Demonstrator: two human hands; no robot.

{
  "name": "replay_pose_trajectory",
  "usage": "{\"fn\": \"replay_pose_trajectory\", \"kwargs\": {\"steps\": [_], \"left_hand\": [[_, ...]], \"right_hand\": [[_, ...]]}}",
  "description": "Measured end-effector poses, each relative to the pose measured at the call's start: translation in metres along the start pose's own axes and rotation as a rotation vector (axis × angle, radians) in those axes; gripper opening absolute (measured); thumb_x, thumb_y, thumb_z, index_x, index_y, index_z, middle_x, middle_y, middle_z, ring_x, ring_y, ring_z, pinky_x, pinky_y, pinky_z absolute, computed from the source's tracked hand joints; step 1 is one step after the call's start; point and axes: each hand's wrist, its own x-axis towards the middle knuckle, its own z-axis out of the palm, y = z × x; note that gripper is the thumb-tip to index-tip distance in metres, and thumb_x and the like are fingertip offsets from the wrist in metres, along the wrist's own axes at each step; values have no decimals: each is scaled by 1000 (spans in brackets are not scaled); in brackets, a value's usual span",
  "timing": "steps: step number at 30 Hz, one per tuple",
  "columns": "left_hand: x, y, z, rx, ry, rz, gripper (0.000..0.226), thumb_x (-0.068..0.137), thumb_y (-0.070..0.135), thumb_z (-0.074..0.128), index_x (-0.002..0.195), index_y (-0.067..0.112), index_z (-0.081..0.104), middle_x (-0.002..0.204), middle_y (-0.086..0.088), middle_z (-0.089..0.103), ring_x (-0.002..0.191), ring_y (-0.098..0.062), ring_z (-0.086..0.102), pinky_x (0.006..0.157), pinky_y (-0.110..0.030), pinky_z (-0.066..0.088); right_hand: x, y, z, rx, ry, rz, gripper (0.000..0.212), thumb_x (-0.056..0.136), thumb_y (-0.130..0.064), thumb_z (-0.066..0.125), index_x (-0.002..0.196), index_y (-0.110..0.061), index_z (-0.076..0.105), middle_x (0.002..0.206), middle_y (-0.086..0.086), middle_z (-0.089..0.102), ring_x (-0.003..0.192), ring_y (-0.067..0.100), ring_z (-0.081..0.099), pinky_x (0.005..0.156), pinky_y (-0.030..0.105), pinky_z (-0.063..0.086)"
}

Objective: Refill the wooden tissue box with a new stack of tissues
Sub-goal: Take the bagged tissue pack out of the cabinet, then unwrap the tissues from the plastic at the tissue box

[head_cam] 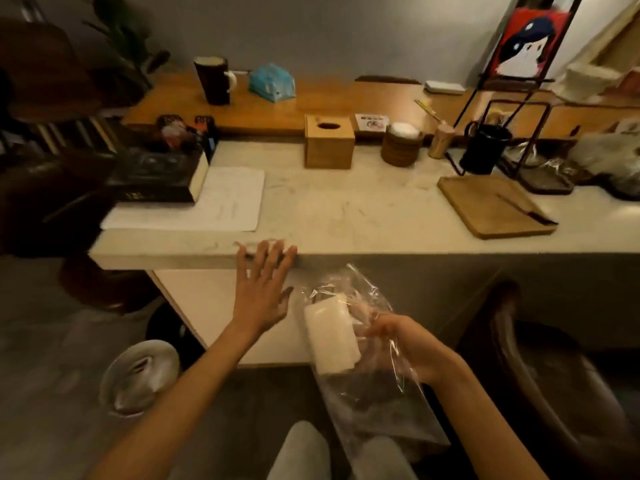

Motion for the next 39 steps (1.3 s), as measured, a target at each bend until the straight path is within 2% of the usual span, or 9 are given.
{"fn": "replay_pose_trajectory", "kwargs": {"steps": [5,10,17,21,25,29,32,36,39], "left_hand": [[12,27,-132,-1239,-425,-633,51,100,35,50,147,20,40,150,-9,44,138,-33,41,113,-53,36],[8,28,-236,-1962,-663,-783,60,97,57,36,141,18,49,140,-22,54,127,-49,51,104,-66,39],[48,8,-293,-1808,-574,-656,63,75,39,80,131,23,55,125,-17,67,110,-40,65,84,-51,57],[73,-2,-294,-1758,-472,-656,44,85,30,73,124,20,56,113,-11,71,96,-30,72,69,-41,61],[113,-6,-285,-1627,-425,-697,30,97,25,57,126,17,52,110,-13,68,80,-21,70,63,-36,59],[141,-1,-265,-1661,-361,-779,32,99,29,48,129,17,50,118,-14,67,90,-25,68,65,-36,58],[159,6,-250,-1765,-232,-847,32,100,28,46,131,20,46,124,-13,65,100,-27,67,64,-35,57],[189,15,-243,-1942,-30,-888,40,97,21,53,131,37,39,111,-8,64,92,-21,69,64,-37,59],[214,13,-240,-1979,73,-859,56,95,9,50,134,45,33,117,-14,64,92,-24,71,63,-38,58]], "right_hand": [[-61,-60,61,-56,236,-27,22,69,-12,57,75,-12,79,92,11,72,82,22,64,78,38,54],[-91,-120,109,98,389,-140,28,79,-7,52,61,-4,73,64,10,69,66,27,63,66,35,51],[-83,-164,129,116,408,-309,30,86,-1,39,72,4,65,69,16,61,73,30,61,92,45,50],[-77,-178,131,105,59,-205,53,74,-9,56,126,-10,58,107,16,71,96,32,68,84,45,53],[-64,-192,126,104,249,-277,63,91,-8,63,147,-17,37,130,19,58,108,31,64,88,43,57],[-63,-207,132,-647,789,-545,66,95,-34,60,152,-21,29,149,12,39,132,27,44,107,45,43],[-66,-226,162,-1283,1168,-960,45,93,-45,52,133,-24,53,126,3,57,116,22,50,92,36,45],[-43,-251,192,-1611,936,-865,69,84,-66,51,138,-23,49,131,2,57,122,25,52,93,39,49],[-17,-283,179,-1706,724,-762,67,92,-40,59,150,-25,28,144,2,48,130,26,45,99,37,44]]}}
